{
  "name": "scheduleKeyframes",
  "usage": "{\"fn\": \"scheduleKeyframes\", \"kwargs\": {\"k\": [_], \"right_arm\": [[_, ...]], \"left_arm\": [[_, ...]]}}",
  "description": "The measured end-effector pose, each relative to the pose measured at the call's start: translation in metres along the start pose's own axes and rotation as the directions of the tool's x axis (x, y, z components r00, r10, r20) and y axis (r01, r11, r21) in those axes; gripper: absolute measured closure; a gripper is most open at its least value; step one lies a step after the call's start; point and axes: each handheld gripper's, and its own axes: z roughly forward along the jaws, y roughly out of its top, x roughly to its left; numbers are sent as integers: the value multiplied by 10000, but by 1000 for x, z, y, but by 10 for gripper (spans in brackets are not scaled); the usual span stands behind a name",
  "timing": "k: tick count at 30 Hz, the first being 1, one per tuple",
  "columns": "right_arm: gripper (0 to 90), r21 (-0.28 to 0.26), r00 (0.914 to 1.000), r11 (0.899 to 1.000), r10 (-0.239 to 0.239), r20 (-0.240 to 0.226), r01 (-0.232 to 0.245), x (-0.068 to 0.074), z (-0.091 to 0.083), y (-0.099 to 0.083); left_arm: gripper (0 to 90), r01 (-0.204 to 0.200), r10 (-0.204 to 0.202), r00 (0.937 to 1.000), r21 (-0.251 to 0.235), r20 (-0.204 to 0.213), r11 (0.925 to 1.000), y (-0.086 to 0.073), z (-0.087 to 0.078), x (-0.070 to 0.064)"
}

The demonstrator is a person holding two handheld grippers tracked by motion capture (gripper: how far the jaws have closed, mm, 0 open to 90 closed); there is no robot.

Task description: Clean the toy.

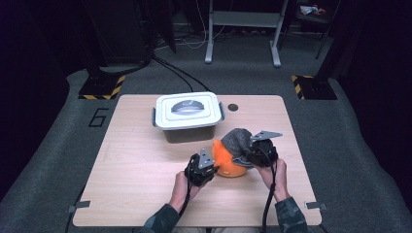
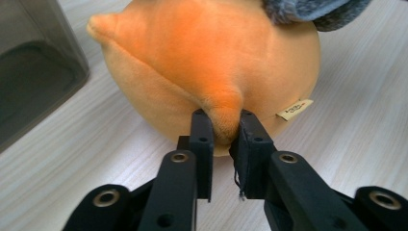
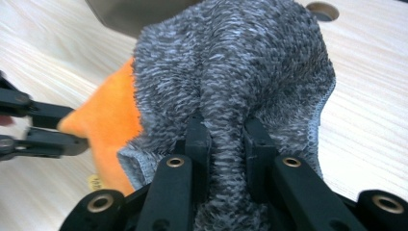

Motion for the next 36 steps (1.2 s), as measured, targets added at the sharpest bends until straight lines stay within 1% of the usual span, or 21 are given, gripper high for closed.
{"fn": "scheduleKeyframes", "kwargs": {"k": [1,3,6,8,10,11,12,14,15,16,18,19,20,21,22,25,26,27,29,35,36], "right_arm": [[764,-90,9999,9999,123,-54,-123,1,-4,1],[764,-298,9999,9995,77,-155,-82,4,-12,3],[764,-552,9986,9983,-236,-465,210,16,-22,8],[764,-530,9971,9979,-414,-636,380,25,-22,11],[764,-362,9956,9976,-618,-698,594,32,-16,11],[763,-249,9957,9976,-663,-653,648,34,-12,10],[764,-112,9952,9965,-835,-517,830,35,-7,9],[764,95,9935,9940,-1087,-348,1091,37,2,6],[765,188,9945,9943,-1045,-108,1047,40,6,4],[765,191,9929,9927,-1190,38,1190,41,8,3],[766,254,9923,9921,-1234,72,1231,41,7,1],[766,171,9921,9921,-1242,171,1240,40,7,1],[766,232,9941,9941,-1063,227,1058,39,6,0],[766,214,9940,9941,-1068,220,1064,36,5,0],[766,191,9951,9955,-935,321,929,34,4,-1],[766,210,9967,9976,-665,471,655,24,1,-5],[766,171,9967,9978,-653,489,645,19,1,-7],[766,179,9972,9987,-485,561,476,15,0,-9],[765,222,9971,9992,-334,680,320,6,-2,-13],[765,428,9934,9977,480,1038,-526,-16,2,-27],[765,464,9938,9971,548,971,-595,-20,3,-29]], "left_arm": [[808,61,-61,10000,23,10,10000,1,-1,0],[810,171,-171,9999,62,24,9998,3,-1,0],[810,593,-594,9981,26,182,9982,6,-2,-1],[810,769,-770,9968,56,208,9970,8,-2,-1],[810,768,-770,9967,64,272,9970,9,-2,-2],[810,752,-754,9968,72,264,9971,9,-2,-2],[810,705,-708,9972,131,251,9974,9,-2,-2],[810,788,-791,9965,140,251,9968,8,-1,-2],[810,777,-781,9967,174,232,9968,8,-1,-2],[810,865,-869,9959,154,252,9961,8,0,-1],[810,937,-942,9952,178,258,9954,7,-1,-1],[810,887,-892,9957,209,254,9958,7,-1,0],[810,934,-939,9952,177,260,9955,7,-1,-1],[810,936,-941,9952,167,264,9955,7,-1,-1],[810,948,-952,9951,159,279,9954,7,-1,-1],[809,966,-970,9948,140,296,9952,7,-1,0],[809,958,-961,9949,121,318,9953,7,0,0],[809,903,-907,9954,146,318,9958,7,-1,0],[809,924,-928,9951,133,327,9956,7,-1,1],[809,976,-978,9946,71,347,9952,6,0,1],[809,971,-973,9947,84,330,9952,6,0,1]]}}
